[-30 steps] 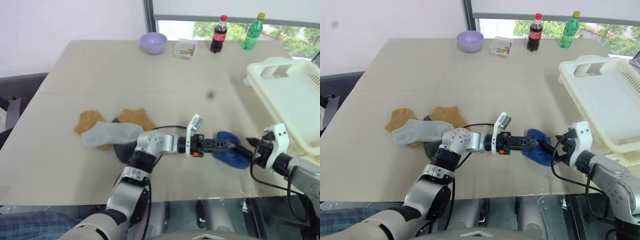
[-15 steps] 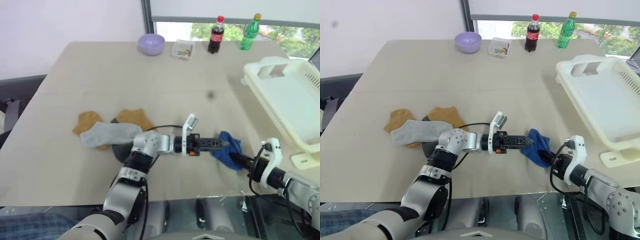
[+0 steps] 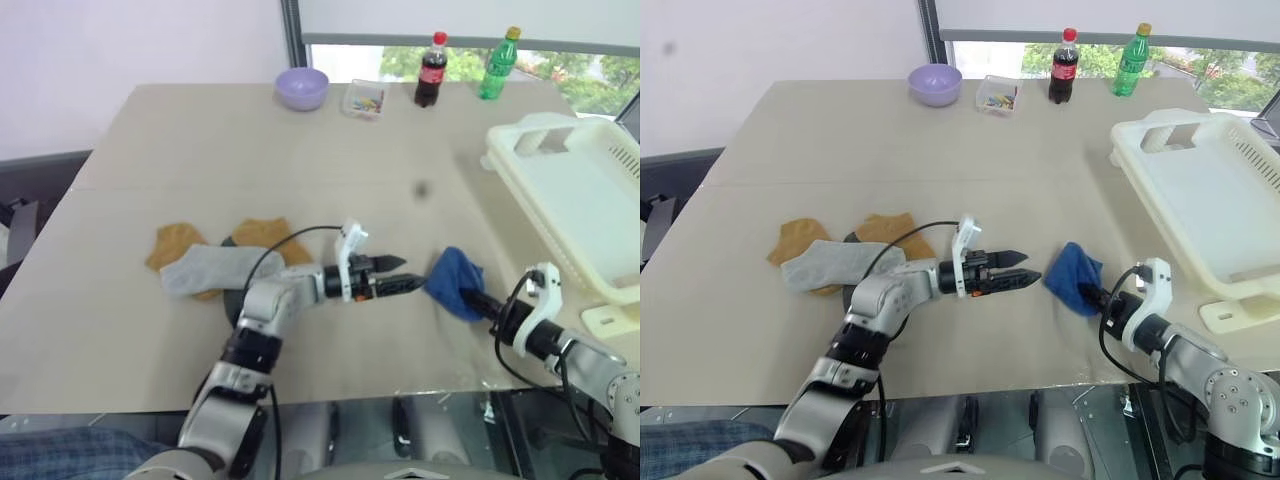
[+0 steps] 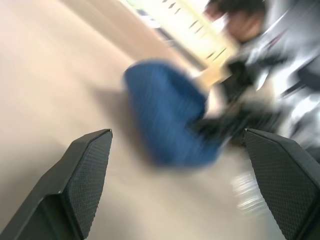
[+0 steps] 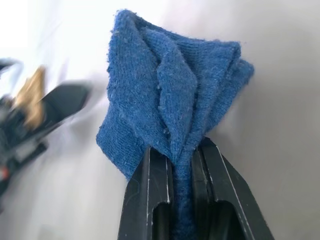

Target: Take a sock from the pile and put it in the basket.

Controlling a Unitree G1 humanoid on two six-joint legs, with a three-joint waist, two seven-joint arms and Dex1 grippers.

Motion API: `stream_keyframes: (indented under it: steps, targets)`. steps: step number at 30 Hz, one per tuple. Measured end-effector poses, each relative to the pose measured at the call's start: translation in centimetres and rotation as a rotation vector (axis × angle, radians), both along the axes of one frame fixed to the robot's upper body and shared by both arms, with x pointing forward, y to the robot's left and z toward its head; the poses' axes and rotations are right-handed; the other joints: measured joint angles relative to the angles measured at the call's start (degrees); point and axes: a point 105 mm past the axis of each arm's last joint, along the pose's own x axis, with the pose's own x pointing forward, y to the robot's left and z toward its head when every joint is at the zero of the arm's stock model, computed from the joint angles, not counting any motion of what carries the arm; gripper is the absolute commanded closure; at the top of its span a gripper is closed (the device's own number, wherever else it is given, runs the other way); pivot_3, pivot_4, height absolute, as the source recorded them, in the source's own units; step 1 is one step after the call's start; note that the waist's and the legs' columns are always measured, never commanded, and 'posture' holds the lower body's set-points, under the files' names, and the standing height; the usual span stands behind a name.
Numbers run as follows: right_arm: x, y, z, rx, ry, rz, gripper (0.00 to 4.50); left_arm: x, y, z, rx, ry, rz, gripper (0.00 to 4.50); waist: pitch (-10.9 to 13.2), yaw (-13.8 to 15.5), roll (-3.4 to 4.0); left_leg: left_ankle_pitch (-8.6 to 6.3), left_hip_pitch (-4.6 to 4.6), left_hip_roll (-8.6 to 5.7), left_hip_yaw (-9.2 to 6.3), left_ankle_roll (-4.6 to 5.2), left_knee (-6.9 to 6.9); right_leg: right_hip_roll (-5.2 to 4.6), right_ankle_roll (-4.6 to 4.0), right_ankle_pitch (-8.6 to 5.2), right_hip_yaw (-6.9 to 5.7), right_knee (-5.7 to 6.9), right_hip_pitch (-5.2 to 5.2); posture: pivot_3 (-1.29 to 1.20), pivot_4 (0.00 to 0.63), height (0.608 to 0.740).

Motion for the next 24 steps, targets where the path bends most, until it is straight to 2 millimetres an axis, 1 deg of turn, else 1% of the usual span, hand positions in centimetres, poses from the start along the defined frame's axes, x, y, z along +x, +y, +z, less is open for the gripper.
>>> stream_keyframes:
  steps: [1, 2, 4, 5, 7, 9, 11, 12, 15, 18, 20, 21, 22, 24]
  targets:
    - [0.4, 0.1, 0.4, 0.001, -0.016, -0.008, 4.44, 0.0, 0.1, -0.2, 0.037, -0.087, 0.005, 0.00, 0.0, 0.1, 0.00, 0.00, -0.03, 0.00, -0.04, 0.00, 0.00, -0.01, -0.01, 0.00, -0.03, 0.00, 0.00, 0.00, 0.150, 0.735]
    - [1.0, 0.3, 1.1, 0.006, -0.043, -0.012, 4.44, -0.1, -0.2, -0.2, 0.066, -0.197, 0.000, 0.00, 0.0, 0.4, 0.00, 0.00, -0.06, -0.05, -0.06, 0.00, 0.01, -0.04, -0.01, 0.00, -0.06, 0.00, 0.01, 0.00, 0.150, 0.735]
    - [1.2, 0.7, 1.4, 0.009, -0.056, -0.004, 4.44, -0.2, -0.7, 0.0, 0.077, -0.280, -0.009, 0.00, 0.0, 0.6, 0.00, -0.01, -0.06, -0.06, -0.06, 0.03, 0.01, -0.06, -0.01, 0.00, -0.06, -0.03, 0.02, 0.00, 0.150, 0.735]
    - [1.3, 0.9, 1.4, 0.008, -0.053, -0.001, 4.44, 0.1, -0.9, -0.1, 0.095, -0.356, 0.011, 0.00, 0.0, 0.6, 0.03, -0.03, -0.06, -0.07, -0.04, 0.07, 0.01, -0.07, 0.00, 0.01, -0.04, -0.04, 0.02, 0.00, 0.150, 0.735]
    - [1.6, 1.4, 1.8, 0.021, -0.059, 0.008, 4.44, 0.4, -1.2, -0.8, 0.114, -0.419, 0.043, 0.00, 0.0, 0.4, 0.03, -0.05, -0.07, -0.08, -0.01, 0.09, 0.01, -0.07, 0.16, 0.10, -0.02, -0.04, 0.01, 0.00, 0.150, 0.735]
    - [1.9, 1.9, 2.6, 0.043, -0.077, 0.025, 4.44, 0.5, -1.8, -1.1, 0.101, -0.461, 0.070, 0.00, 0.0, 0.2, 0.03, -0.06, -0.09, -0.08, -0.02, 0.11, 0.01, -0.06, 0.23, 0.14, -0.03, -0.05, 0.00, 0.00, 0.150, 0.735]
    - [1.9, 2.4, 3.8, 0.047, -0.097, 0.052, 4.44, 0.4, -2.7, -1.0, 0.057, -0.509, 0.090, 0.00, 0.0, 0.1, 0.03, -0.06, -0.09, -0.07, -0.05, 0.12, 0.01, -0.06, 0.24, 0.14, -0.08, -0.04, 0.01, 0.00, 0.150, 0.735]
    - [1.9, 2.4, 3.8, 0.046, -0.098, 0.052, 4.44, 0.4, -2.7, -1.0, 0.056, -0.510, 0.090, 0.00, 0.0, 0.1, 0.03, -0.06, -0.09, -0.06, -0.06, 0.12, 0.01, -0.05, 0.24, 0.14, -0.08, -0.04, 0.01, 0.00, 0.150, 0.735]
    - [2.3, 2.3, 5.7, 0.054, -0.130, 0.049, 4.44, 0.8, -3.1, -0.8, 0.023, -0.514, 0.133, 0.00, 0.0, 0.0, 0.09, -0.06, -0.09, -0.07, -0.03, 0.13, 0.05, -0.05, 0.27, 0.14, -0.07, -0.03, 0.02, 0.00, 0.150, 0.735]
    - [2.8, 1.1, 8.6, 0.026, -0.200, 0.029, 4.44, 0.9, -4.2, -0.2, -0.016, -0.533, 0.143, 0.00, 0.0, 0.2, 0.10, -0.05, -0.12, -0.12, -0.05, 0.15, 0.15, -0.05, 0.33, 0.16, -0.10, -0.02, 0.06, 0.00, 0.150, 0.735]
    - [3.0, -0.8, 10.8, -0.017, -0.248, -0.021, 4.44, 0.8, -5.1, 0.7, -0.060, -0.539, 0.140, 0.00, 0.0, 0.3, 0.08, -0.08, -0.16, -0.14, -0.05, 0.19, 0.17, -0.07, 0.35, 0.17, -0.11, -0.05, 0.07, 0.00, 0.150, 0.735]
    - [3.1, -1.3, 11.2, -0.026, -0.256, -0.037, 4.44, 0.9, -5.3, 1.1, -0.072, -0.541, 0.141, 0.00, 0.0, 0.3, 0.08, -0.08, -0.16, -0.14, -0.05, 0.21, 0.16, -0.07, 0.35, 0.17, -0.11, -0.06, 0.07, 0.00, 0.150, 0.735]
    - [3.1, -2.5, 11.8, -0.040, -0.268, -0.074, 4.44, 1.0, -5.6, 1.8, -0.098, -0.542, 0.141, 0.00, 0.0, 0.2, 0.07, -0.10, -0.17, -0.13, -0.05, 0.23, 0.17, -0.05, 0.35, 0.17, -0.11, -0.08, 0.08, 0.00, 0.150, 0.735]
    - [3.2, -4.1, 12.1, -0.075, -0.258, -0.116, 4.44, 1.1, -6.0, 3.0, -0.146, -0.531, 0.133, 0.00, 0.0, 0.0, 0.07, -0.14, -0.17, -0.12, -0.01, 0.29, 0.14, -0.04, 0.35, 0.17, -0.09, -0.08, 0.07, 0.00, 0.150, 0.735]
